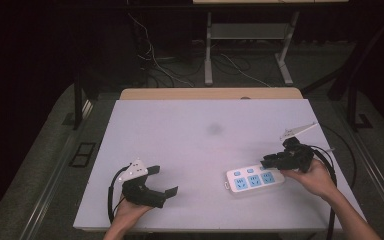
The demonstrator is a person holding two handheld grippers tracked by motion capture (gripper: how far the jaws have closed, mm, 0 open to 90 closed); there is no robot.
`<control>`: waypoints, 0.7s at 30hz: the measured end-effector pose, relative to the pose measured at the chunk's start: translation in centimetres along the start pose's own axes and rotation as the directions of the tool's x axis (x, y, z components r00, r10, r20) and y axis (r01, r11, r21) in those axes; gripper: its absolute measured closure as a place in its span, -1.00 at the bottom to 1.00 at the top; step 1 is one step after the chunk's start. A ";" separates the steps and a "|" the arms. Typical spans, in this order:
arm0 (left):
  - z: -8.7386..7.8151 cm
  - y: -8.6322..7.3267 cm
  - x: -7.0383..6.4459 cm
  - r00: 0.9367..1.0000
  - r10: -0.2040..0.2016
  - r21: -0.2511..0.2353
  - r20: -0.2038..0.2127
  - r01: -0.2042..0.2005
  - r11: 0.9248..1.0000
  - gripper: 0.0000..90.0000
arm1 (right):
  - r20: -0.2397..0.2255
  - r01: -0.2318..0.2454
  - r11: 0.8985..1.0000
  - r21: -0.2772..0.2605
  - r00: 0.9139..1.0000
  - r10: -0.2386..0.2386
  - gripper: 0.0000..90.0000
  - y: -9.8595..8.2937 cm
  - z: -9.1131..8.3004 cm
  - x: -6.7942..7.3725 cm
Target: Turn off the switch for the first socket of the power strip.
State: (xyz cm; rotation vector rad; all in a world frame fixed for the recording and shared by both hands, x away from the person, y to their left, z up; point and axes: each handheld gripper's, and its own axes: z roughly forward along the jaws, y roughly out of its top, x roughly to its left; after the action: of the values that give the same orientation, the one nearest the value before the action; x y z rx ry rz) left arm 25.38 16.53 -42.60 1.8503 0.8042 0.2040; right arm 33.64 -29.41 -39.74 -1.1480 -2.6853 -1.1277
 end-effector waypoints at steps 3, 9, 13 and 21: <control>0.0 0.0 0.0 1.000 0.000 0.001 0.000 0.000 1.000 -1.00 | -0.005 -0.006 1.000 0.013 1.000 0.006 0.76 0.0 0.2 -0.2; 0.0 0.0 0.0 1.000 0.004 0.003 0.000 -0.004 1.000 -1.00 | -0.011 -0.013 1.000 0.026 1.000 0.013 0.96 0.0 0.5 -0.5; 0.0 0.0 0.0 1.000 0.003 0.002 0.000 -0.003 1.000 -1.00 | -0.015 -0.013 0.999 0.045 1.000 0.013 0.99 -0.1 0.9 -0.7; 0.0 0.0 0.0 1.000 0.004 0.006 0.001 -0.004 1.000 -1.00 | -0.011 -0.007 0.998 0.069 1.000 0.008 0.99 -0.2 1.5 -0.8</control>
State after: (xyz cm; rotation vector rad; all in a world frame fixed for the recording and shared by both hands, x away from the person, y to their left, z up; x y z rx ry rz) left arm 25.42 16.51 -42.62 1.8576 0.8008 0.2037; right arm 34.54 -29.06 -41.21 -1.1366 -2.6857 -1.0281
